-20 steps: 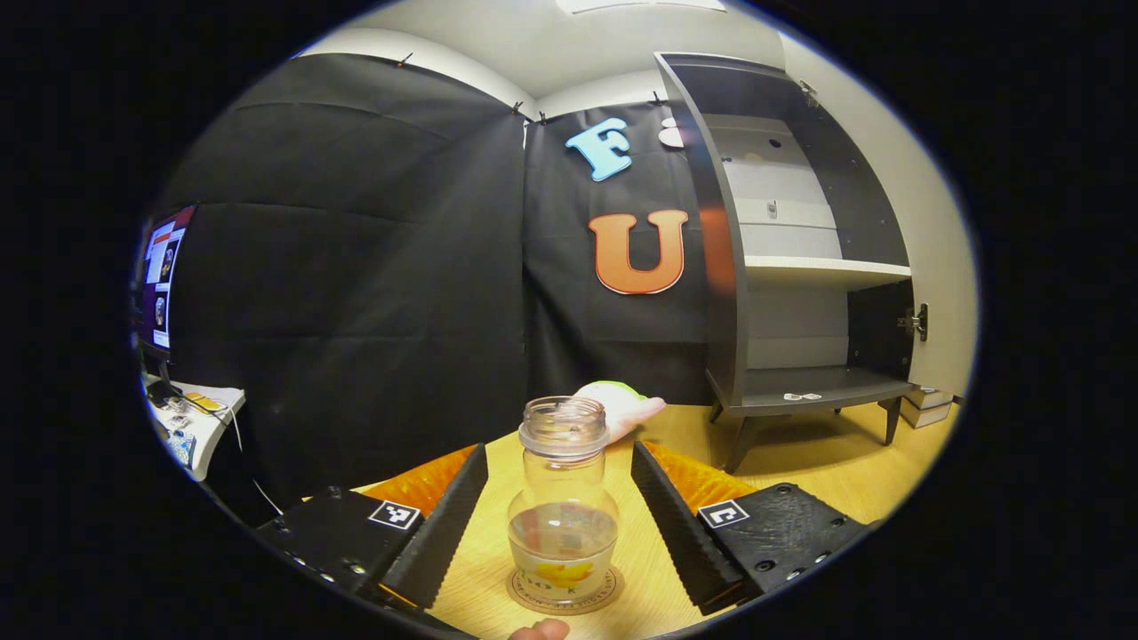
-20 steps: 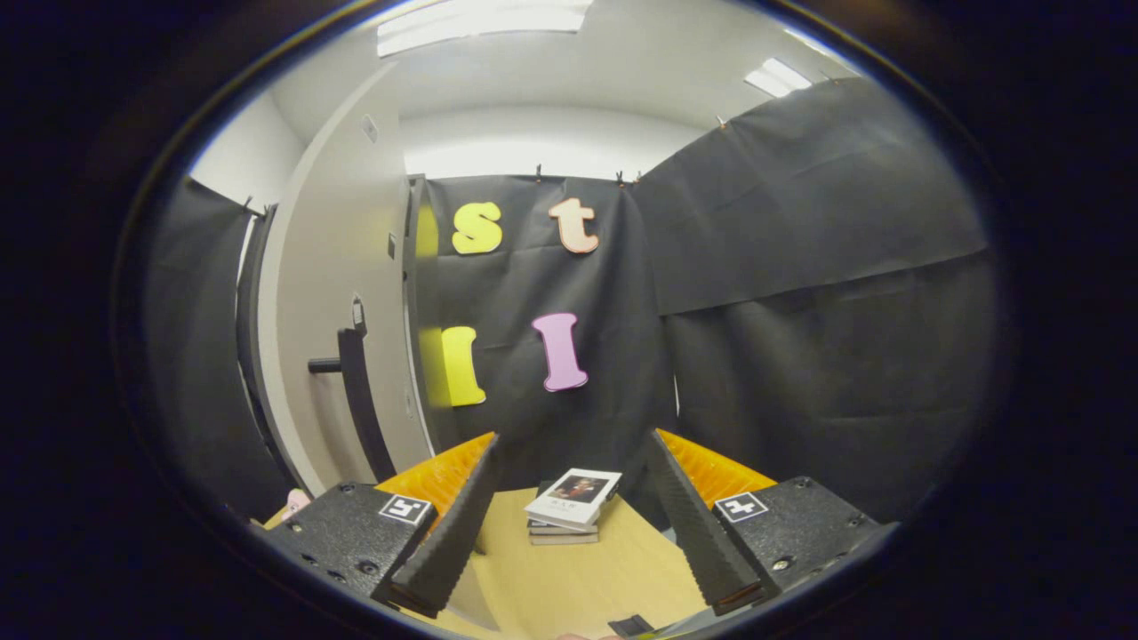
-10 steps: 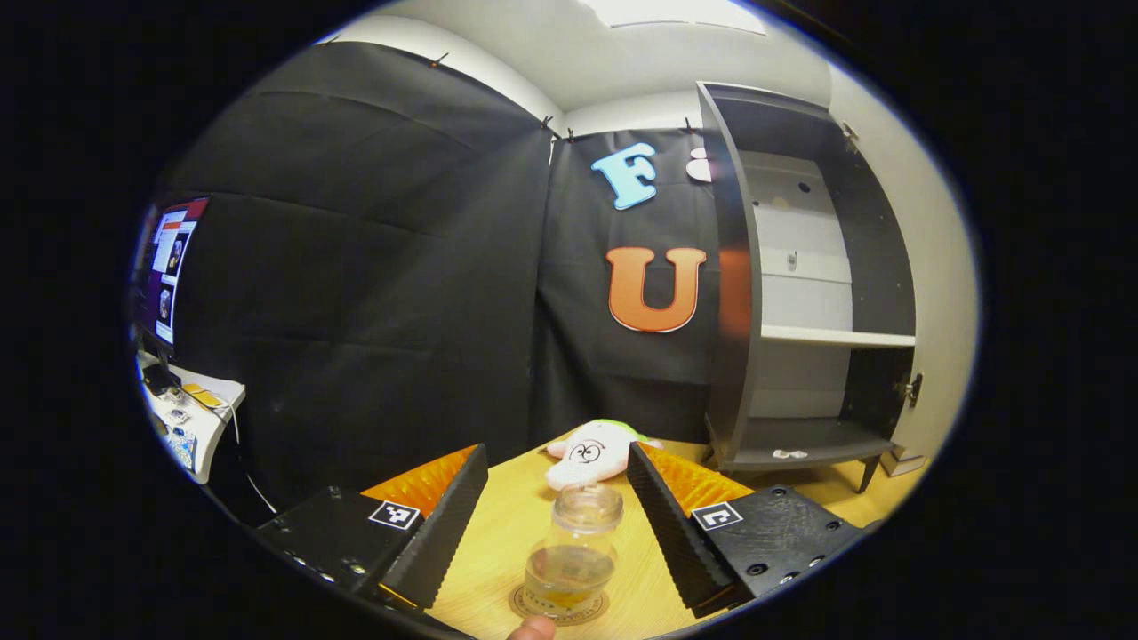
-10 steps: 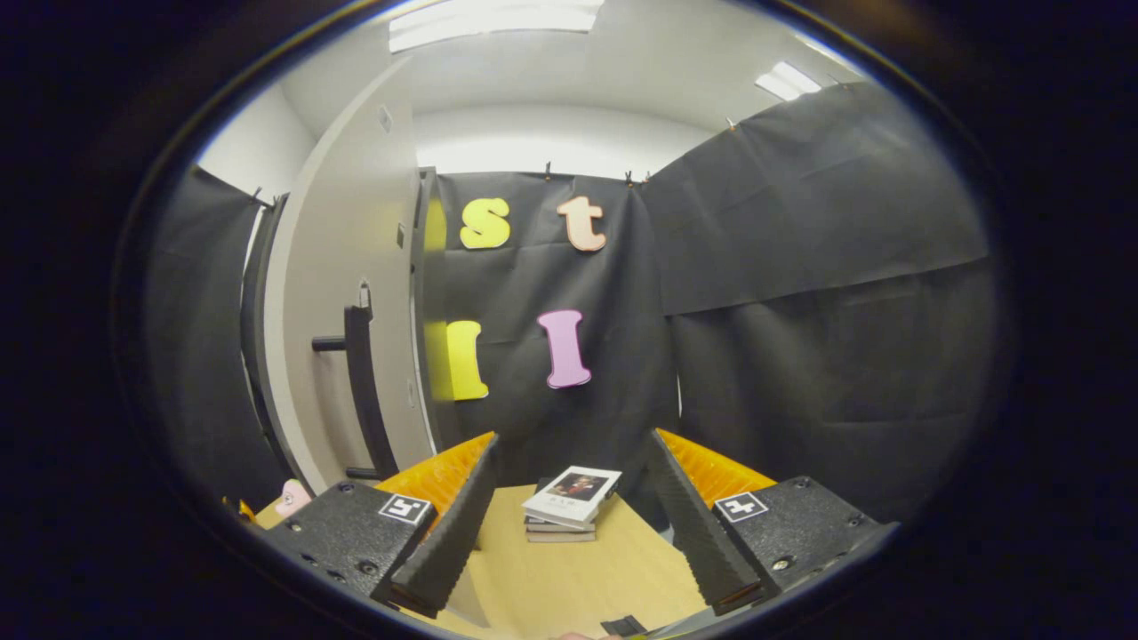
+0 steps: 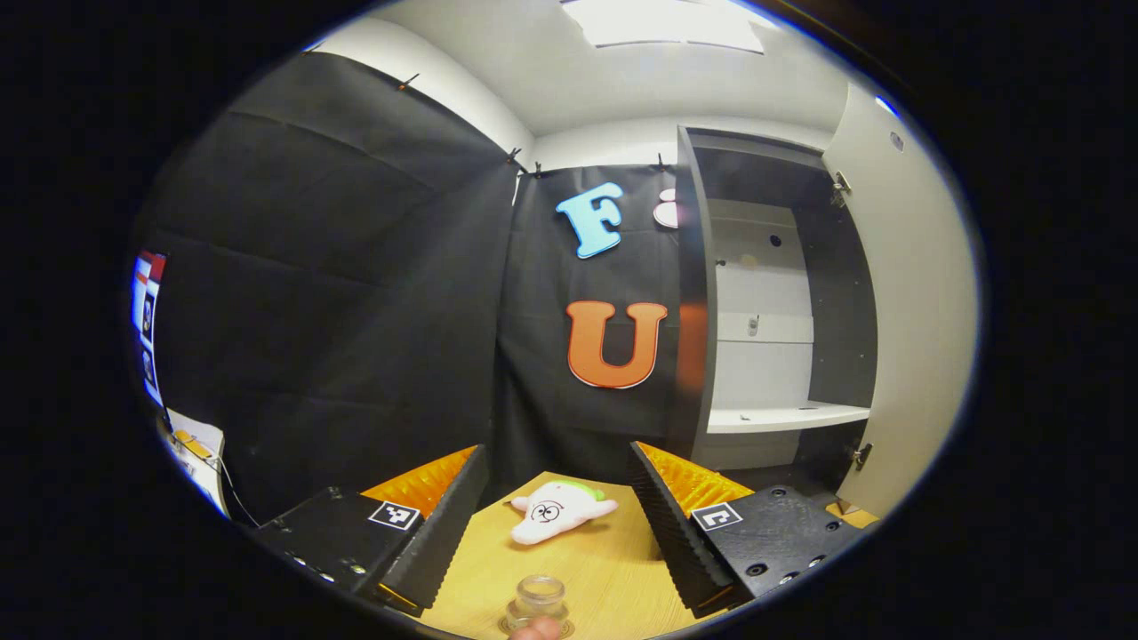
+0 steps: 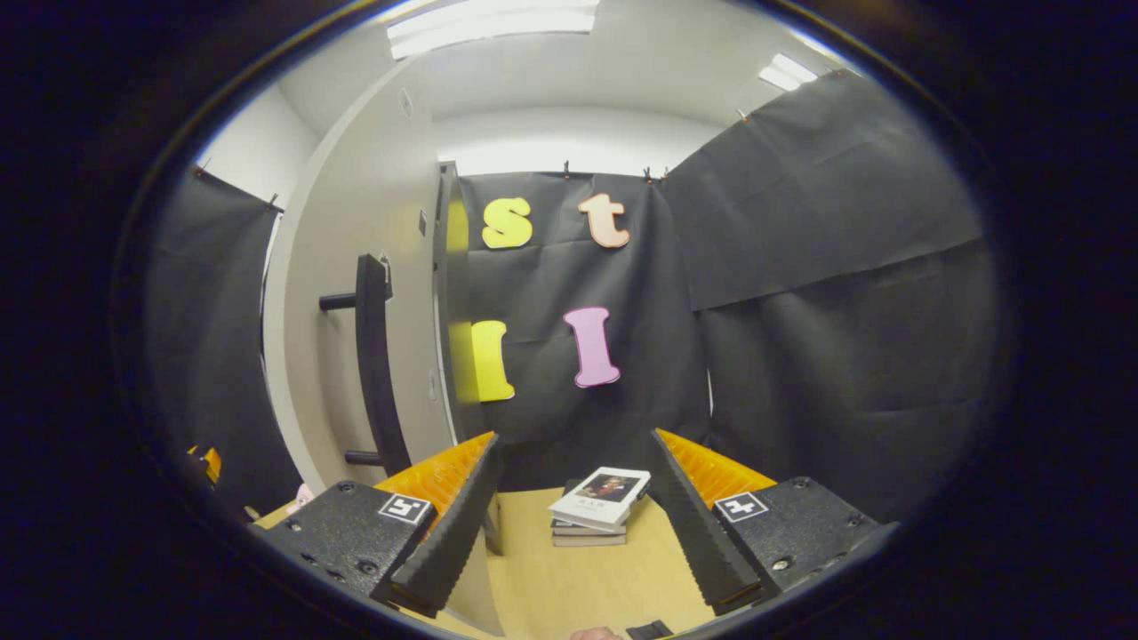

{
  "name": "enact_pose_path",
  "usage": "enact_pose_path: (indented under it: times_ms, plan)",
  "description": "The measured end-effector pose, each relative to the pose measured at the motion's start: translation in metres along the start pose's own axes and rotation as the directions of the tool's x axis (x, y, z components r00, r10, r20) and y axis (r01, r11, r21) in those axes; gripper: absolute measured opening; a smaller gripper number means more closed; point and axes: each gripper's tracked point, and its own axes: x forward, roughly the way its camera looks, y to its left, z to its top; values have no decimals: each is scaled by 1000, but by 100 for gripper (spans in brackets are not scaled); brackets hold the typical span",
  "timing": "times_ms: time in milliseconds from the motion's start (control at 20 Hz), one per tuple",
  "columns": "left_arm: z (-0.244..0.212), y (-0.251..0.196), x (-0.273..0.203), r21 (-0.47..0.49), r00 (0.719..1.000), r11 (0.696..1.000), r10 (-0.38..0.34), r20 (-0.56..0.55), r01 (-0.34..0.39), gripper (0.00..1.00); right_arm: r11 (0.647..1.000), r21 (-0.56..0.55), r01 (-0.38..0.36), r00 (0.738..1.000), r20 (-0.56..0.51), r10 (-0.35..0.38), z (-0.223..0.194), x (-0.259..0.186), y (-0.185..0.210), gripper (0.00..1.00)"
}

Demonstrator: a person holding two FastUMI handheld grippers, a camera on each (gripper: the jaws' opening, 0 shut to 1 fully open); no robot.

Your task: Open the cabinet door with the right hand, grasp the bottle in the cabinet with the left hand and place it on the coaster, then close the cabinet door with the right hand.

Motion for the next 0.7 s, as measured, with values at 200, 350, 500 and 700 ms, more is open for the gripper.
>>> enact_pose_path:
  times_ms: [200,350,500,700]
  plan:
    - [15,-36,1,102,997,992,-66,-48,70,95,999,35,-25,1000,-8,26,0,-1,9,100]
    - [23,-66,-9,82,988,987,-136,-73,142,95,1000,5,-25,1000,-17,25,1,-3,5,100]
    - [25,-92,-18,82,981,979,-177,-80,184,95,999,-29,-39,999,-17,38,2,-2,3,98]
    - [23,-123,-29,86,964,963,-248,-95,256,95,996,-38,-86,996,-24,85,0,-3,11,98]
